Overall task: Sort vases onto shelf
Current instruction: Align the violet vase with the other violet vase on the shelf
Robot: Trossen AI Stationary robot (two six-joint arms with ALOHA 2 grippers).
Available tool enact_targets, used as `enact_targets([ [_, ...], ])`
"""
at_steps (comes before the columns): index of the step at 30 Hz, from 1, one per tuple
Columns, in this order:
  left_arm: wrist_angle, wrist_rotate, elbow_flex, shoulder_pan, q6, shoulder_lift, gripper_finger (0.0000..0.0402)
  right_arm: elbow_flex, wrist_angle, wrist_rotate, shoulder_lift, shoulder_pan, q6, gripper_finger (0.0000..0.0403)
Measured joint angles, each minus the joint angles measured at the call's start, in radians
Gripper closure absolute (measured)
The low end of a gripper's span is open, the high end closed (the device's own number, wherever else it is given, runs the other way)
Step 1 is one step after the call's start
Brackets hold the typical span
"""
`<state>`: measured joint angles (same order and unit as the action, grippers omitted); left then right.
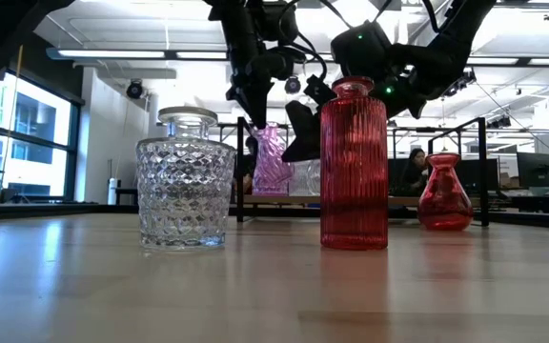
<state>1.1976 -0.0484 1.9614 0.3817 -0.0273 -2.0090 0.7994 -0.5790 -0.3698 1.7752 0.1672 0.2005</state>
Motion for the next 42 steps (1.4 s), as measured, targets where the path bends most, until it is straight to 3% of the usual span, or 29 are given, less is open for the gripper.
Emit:
enact_targets([
  [16, -0.052, 0.022, 0.003, -0.011, 0.0, -0.026, 0.0364, 0.0, -0.005, 0.005, 0.001, 0.005, 0.0, 0.0403],
  [42, -0.005, -0.039, 0.056, -0.016, -0.038, -0.076, 0.0367, 0.0, 0.003, 0.03, 0.001, 0.005, 0.008, 0.0403],
])
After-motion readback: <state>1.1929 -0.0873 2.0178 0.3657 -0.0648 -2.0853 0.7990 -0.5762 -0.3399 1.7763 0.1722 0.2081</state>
